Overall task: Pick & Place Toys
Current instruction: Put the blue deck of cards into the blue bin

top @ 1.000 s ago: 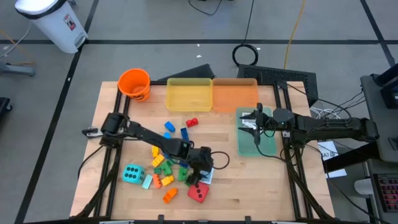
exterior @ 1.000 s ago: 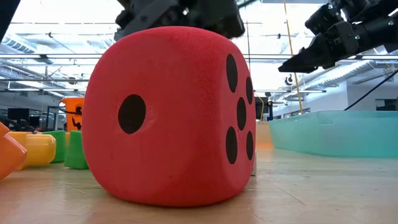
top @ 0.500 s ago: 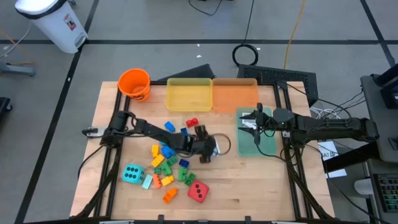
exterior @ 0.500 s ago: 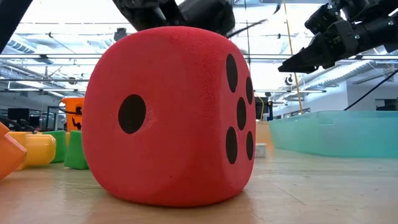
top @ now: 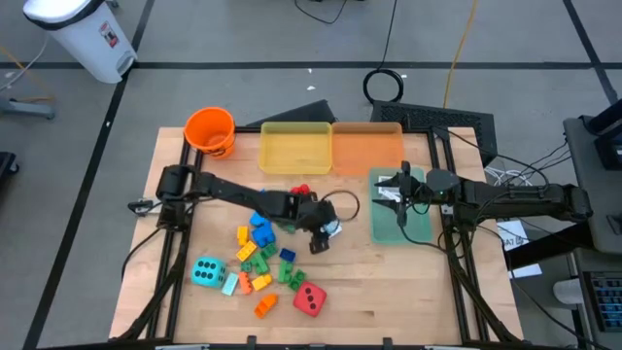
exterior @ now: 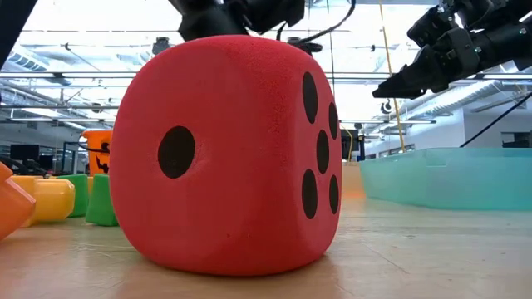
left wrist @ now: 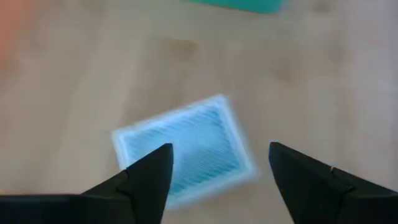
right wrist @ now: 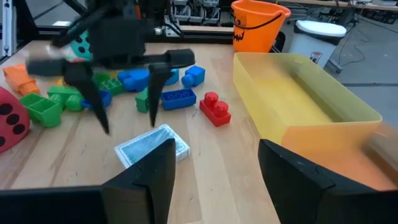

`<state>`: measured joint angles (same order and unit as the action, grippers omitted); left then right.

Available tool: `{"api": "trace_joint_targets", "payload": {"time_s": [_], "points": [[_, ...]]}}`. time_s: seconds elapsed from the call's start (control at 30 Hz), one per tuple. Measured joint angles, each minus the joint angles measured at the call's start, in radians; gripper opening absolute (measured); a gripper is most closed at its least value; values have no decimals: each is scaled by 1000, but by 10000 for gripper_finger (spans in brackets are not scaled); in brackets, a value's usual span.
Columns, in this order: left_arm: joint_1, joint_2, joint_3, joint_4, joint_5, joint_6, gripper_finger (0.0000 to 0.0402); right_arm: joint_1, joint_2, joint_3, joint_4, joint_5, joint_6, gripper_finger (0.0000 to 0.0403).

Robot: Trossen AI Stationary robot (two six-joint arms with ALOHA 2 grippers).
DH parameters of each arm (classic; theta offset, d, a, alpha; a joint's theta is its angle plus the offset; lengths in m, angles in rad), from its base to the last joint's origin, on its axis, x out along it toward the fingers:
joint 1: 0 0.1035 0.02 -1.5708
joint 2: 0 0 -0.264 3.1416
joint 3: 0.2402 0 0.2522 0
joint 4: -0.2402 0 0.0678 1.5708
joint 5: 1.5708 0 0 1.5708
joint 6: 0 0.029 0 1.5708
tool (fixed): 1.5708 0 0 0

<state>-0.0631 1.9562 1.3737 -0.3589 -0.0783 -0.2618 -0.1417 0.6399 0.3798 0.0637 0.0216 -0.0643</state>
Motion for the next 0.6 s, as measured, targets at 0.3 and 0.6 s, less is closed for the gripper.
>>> {"api": "trace_joint_targets", "payload": {"time_s": [0.3,0.6], "points": [[30,1,71,-74,-8,300,390,0,0,0,-7,1,0,199],[57,36,69,22,-39,796,359,0,0,0,-23,2,-1,199]]}}
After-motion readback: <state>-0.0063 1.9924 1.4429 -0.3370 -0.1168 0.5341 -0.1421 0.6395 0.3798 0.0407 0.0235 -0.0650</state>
